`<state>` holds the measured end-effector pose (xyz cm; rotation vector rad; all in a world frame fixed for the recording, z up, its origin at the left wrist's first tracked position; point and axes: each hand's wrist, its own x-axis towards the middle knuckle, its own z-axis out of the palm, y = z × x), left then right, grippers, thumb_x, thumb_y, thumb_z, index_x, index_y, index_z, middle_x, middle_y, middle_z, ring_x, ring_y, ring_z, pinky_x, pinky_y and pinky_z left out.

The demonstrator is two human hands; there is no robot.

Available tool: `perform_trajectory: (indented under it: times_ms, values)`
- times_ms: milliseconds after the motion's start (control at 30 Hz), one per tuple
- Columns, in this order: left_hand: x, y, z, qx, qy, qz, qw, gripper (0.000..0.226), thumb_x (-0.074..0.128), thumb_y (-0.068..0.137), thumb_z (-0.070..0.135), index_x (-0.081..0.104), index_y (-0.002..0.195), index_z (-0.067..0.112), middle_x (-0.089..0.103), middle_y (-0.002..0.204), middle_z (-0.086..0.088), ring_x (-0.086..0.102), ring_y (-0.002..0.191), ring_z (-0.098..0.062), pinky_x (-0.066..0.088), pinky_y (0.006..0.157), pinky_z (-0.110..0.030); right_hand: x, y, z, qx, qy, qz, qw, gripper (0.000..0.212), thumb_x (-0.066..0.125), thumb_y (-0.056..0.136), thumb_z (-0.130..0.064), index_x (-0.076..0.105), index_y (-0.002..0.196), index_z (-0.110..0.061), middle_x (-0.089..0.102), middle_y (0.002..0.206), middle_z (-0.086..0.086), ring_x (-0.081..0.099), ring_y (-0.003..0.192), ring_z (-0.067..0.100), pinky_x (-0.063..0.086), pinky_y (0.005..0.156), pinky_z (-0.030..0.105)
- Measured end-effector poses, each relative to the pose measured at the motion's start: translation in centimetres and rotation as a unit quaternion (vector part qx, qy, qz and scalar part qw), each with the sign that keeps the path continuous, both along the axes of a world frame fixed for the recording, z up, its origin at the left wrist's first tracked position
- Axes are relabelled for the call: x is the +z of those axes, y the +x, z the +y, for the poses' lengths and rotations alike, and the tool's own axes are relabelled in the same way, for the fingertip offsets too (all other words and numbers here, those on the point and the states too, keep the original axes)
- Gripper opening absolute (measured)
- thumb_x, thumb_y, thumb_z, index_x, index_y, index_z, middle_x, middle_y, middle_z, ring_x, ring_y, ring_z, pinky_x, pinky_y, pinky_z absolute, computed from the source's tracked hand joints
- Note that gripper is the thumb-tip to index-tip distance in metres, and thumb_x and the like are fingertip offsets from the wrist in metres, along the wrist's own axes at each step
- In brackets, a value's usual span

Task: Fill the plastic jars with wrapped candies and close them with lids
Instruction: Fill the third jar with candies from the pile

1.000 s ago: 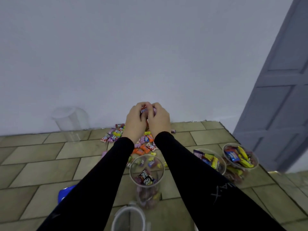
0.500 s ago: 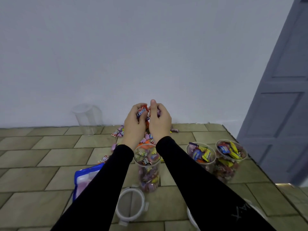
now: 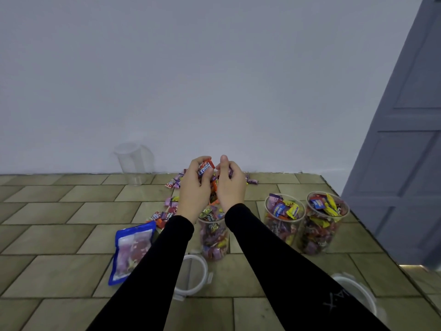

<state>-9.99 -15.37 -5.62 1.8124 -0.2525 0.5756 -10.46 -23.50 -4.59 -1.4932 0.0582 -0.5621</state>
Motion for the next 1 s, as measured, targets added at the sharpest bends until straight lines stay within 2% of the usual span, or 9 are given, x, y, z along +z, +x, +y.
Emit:
perform_trajectory:
  times_ms: [133,267,433,500,567,700,833,933,1000]
  values:
    - [-0.8,-0.1,-0.2,-0.008,0.008,0.0,1.0,0.022,0.05,0.098,0.017,0.053,0.117,0.027,0.062,0.116,0.003,0.059,0.106,-0.013,0.05,0.093,-0.038,-0.3,0.0,0.1,0.008,0.007,0.006,1.0,0.04,0.043,0.099,-0.04,0.061,0.08,-0.01,0.057,0.067,0.0,0.049,0.055,0.0,0.039,0.053,0.011]
    - [-0.8,0.1,-0.4,-0.015,0.005,0.01,1.0,0.021,0.049,0.098,0.016,0.053,0.117,0.025,0.062,0.112,0.006,0.059,0.101,-0.01,0.049,0.086,-0.027,-0.5,0.3,0.1,0.009,0.015,0.01,1.0,0.037,0.045,0.099,-0.038,0.058,0.077,-0.012,0.055,0.065,0.0,0.048,0.05,-0.003,0.038,0.05,0.008]
    - [-0.9,0.7,-0.5,-0.038,0.005,0.034,0.999,0.019,0.048,0.099,0.022,0.052,0.113,0.034,0.065,0.109,0.006,0.062,0.097,-0.013,0.052,0.079,-0.029,-0.7,1.3,-0.2,-0.007,0.009,0.035,0.999,0.035,0.045,0.099,-0.04,0.06,0.082,-0.012,0.057,0.068,-0.002,0.052,0.061,0.008,0.04,0.054,0.014]
    - [-1.0,1.1,-0.5,-0.052,-0.021,0.046,0.997,0.015,0.05,0.097,0.024,0.054,0.105,0.036,0.067,0.104,0.003,0.064,0.093,-0.016,0.054,0.077,-0.038,-0.7,1.7,-0.2,-0.007,0.011,0.045,0.999,0.035,0.046,0.099,-0.036,0.06,0.084,-0.008,0.057,0.069,-0.002,0.052,0.062,0.009,0.039,0.053,0.013]
    - [-0.9,1.4,-0.5,-0.063,-0.054,0.058,0.995,0.016,0.051,0.096,0.021,0.056,0.095,0.036,0.067,0.093,0.001,0.063,0.081,-0.015,0.053,0.072,-0.04,-0.7,2.1,-0.2,-0.01,0.011,0.05,0.999,0.037,0.047,0.098,-0.032,0.058,0.083,0.0,0.055,0.071,0.004,0.049,0.065,0.015,0.039,0.057,0.021]
    - [-0.8,1.7,-0.4,-0.083,-0.093,0.066,0.99,0.018,0.05,0.094,0.011,0.058,0.087,0.026,0.063,0.08,0.0,0.057,0.07,-0.014,0.047,0.063,-0.032,-0.7,2.5,-0.2,-0.002,0.006,0.057,0.998,0.029,0.051,0.095,-0.025,0.056,0.072,-0.007,0.053,0.065,0.001,0.048,0.062,0.015,0.04,0.06,0.028]
    - [-0.7,1.9,-0.4,-0.092,-0.128,0.077,0.985,0.016,0.05,0.091,0.004,0.058,0.081,0.015,0.06,0.072,-0.002,0.056,0.065,-0.013,0.044,0.057,-0.025,-0.7,2.5,-0.3,0.007,0.033,0.041,0.999,0.02,0.058,0.089,-0.013,0.056,0.069,-0.009,0.05,0.06,-0.002,0.046,0.058,0.012,0.041,0.057,0.023]
    - [-0.9,2.1,-0.2,-0.101,-0.115,0.06,0.986,0.011,0.053,0.089,0.011,0.061,0.082,0.014,0.063,0.077,-0.009,0.059,0.073,-0.022,0.047,0.064,-0.031,-0.7,2.4,-0.4,0.021,0.059,0.023,0.998,0.02,0.061,0.087,-0.009,0.056,0.068,-0.004,0.046,0.056,-0.003,0.043,0.056,0.011,0.038,0.053,0.018]
    - [-0.9,2.1,-0.2,-0.097,-0.124,0.052,0.986,0.013,0.052,0.092,0.007,0.061,0.084,0.012,0.065,0.079,-0.005,0.062,0.076,-0.018,0.049,0.069,-0.028,-0.7,2.3,-0.4,0.021,0.073,0.016,0.997,0.028,0.06,0.088,-0.009,0.055,0.061,-0.007,0.046,0.05,-0.007,0.044,0.05,0.007,0.038,0.052,0.018]
